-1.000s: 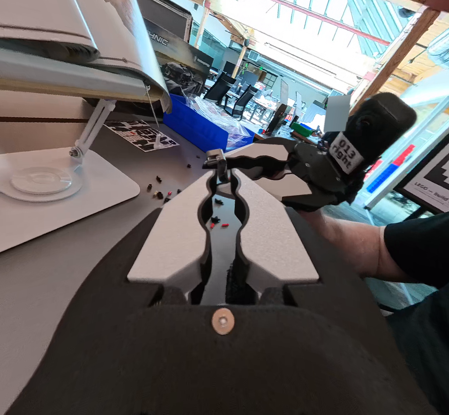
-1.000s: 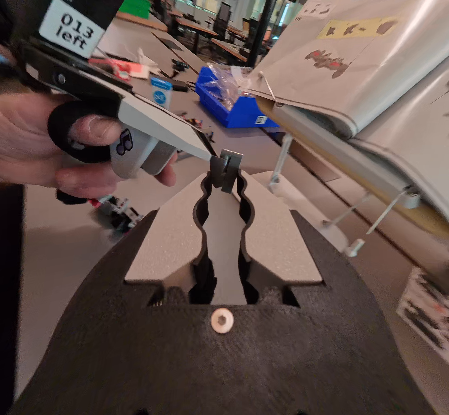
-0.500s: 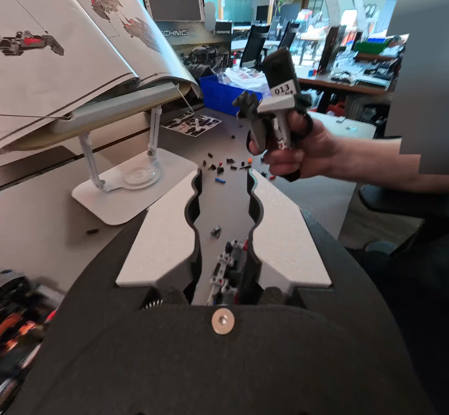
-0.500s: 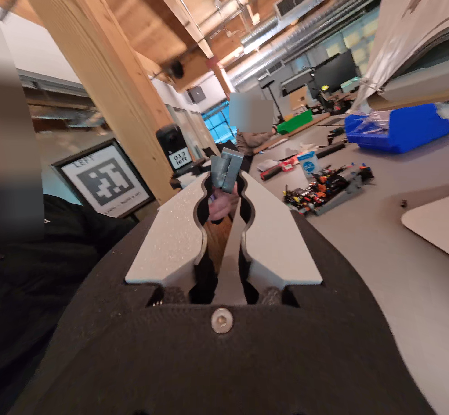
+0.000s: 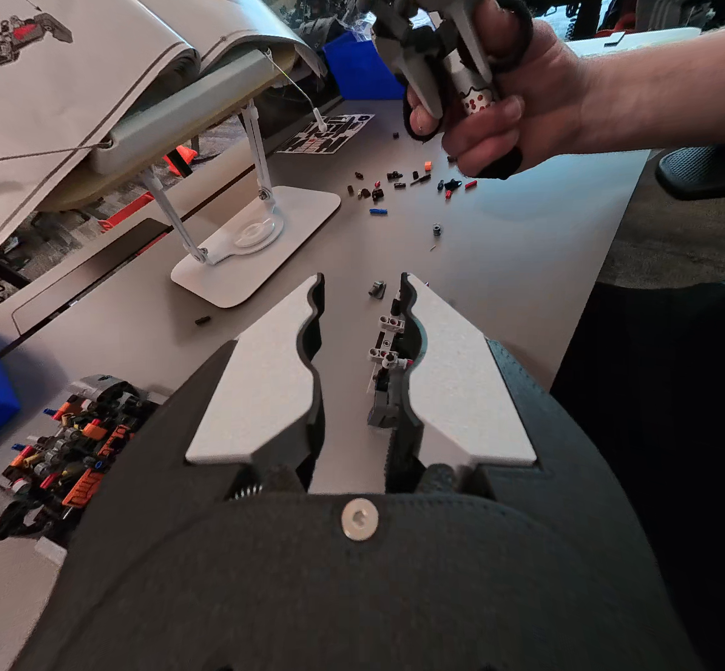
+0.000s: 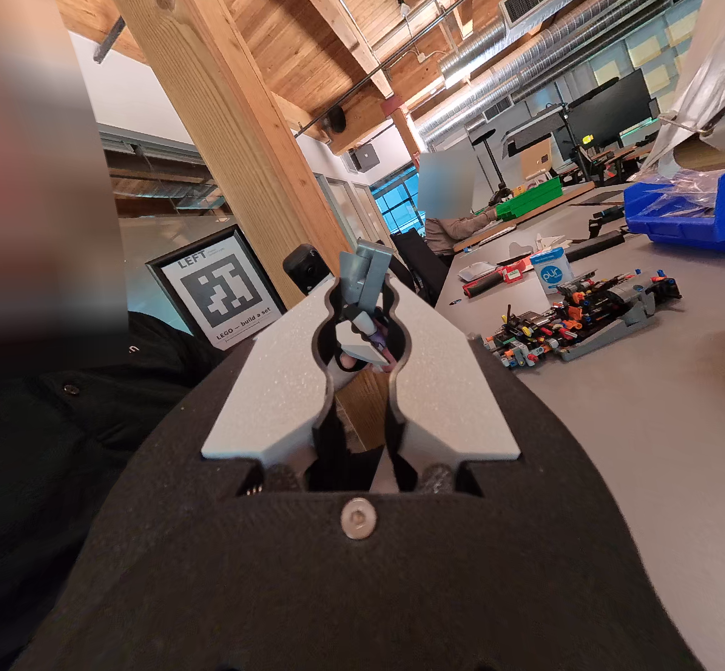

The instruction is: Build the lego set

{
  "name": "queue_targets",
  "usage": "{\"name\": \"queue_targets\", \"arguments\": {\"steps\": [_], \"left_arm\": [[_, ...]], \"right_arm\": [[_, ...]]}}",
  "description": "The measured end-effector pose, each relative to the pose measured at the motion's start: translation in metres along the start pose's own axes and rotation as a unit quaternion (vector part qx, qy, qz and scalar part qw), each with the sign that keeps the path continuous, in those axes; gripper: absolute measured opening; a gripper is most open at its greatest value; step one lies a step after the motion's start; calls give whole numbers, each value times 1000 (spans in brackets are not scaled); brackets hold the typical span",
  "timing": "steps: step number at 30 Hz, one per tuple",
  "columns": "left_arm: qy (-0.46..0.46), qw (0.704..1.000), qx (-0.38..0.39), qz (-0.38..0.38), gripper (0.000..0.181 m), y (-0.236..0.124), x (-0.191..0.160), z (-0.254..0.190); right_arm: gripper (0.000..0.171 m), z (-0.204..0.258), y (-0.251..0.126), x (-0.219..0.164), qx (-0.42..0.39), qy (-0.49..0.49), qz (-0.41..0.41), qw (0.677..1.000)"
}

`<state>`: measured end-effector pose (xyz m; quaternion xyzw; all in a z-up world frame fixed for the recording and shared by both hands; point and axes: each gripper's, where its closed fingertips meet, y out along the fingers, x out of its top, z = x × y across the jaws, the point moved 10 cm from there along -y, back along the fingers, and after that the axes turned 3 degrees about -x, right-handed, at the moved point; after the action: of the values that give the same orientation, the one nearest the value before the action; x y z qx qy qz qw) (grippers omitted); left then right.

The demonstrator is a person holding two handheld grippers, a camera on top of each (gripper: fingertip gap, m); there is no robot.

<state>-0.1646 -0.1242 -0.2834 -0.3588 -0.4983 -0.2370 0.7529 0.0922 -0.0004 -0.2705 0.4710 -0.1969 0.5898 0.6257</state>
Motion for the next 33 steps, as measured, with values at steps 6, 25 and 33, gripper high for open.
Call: {"name": "queue_targets", "arguments": {"steps": [6, 25, 33], "left_arm": [[-1, 1000, 0, -3, 36, 1, 0, 0], [2, 1000, -12, 3, 36, 7, -4, -5], [4, 1000, -13, 3, 35, 6, -4, -5]], "right_arm": [[17, 3, 0, 1, -6, -14, 4, 1000], [17, 5, 2, 1, -15, -31, 17, 999], [17, 6, 1, 2, -25, -45, 19, 998]]}}
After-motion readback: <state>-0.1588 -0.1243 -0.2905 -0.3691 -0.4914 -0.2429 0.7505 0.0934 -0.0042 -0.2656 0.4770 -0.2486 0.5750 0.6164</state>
